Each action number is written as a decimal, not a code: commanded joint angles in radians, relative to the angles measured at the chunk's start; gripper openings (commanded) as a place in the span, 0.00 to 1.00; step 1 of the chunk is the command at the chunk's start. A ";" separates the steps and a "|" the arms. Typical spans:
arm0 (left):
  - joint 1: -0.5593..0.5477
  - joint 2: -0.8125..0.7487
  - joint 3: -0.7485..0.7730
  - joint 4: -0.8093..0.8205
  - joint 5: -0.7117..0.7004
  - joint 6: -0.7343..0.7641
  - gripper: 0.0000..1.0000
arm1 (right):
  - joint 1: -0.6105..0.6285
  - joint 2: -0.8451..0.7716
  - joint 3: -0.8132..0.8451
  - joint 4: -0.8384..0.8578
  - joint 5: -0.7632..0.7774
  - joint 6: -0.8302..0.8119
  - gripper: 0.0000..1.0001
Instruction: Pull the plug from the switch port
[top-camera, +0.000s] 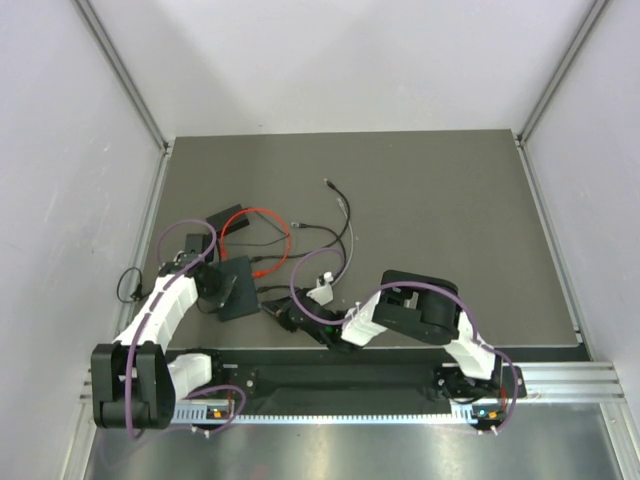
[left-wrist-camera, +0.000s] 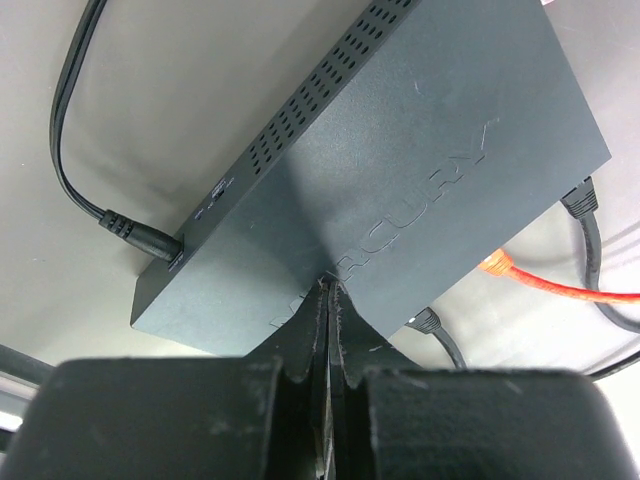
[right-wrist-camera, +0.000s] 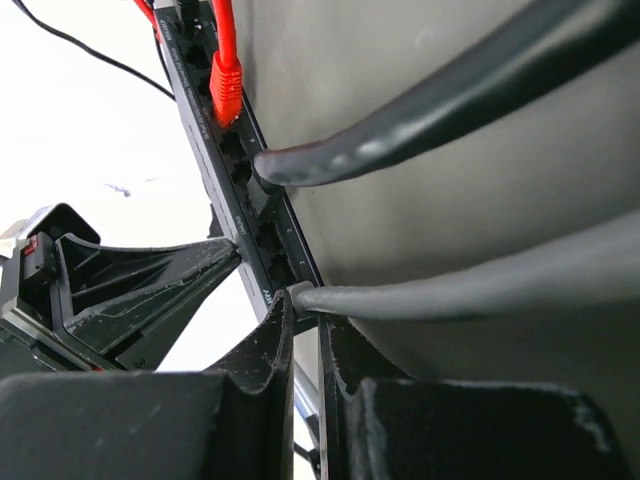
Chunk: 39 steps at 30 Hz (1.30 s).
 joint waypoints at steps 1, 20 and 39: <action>0.003 0.075 -0.096 -0.112 -0.103 0.002 0.00 | -0.066 0.000 -0.078 -0.224 0.063 0.005 0.00; 0.005 0.035 -0.111 -0.108 -0.108 0.003 0.00 | -0.073 -0.023 -0.061 -0.154 -0.003 -0.115 0.00; 0.005 0.004 -0.081 -0.128 -0.099 0.066 0.00 | -0.092 -0.253 -0.282 -0.193 0.049 -0.274 0.00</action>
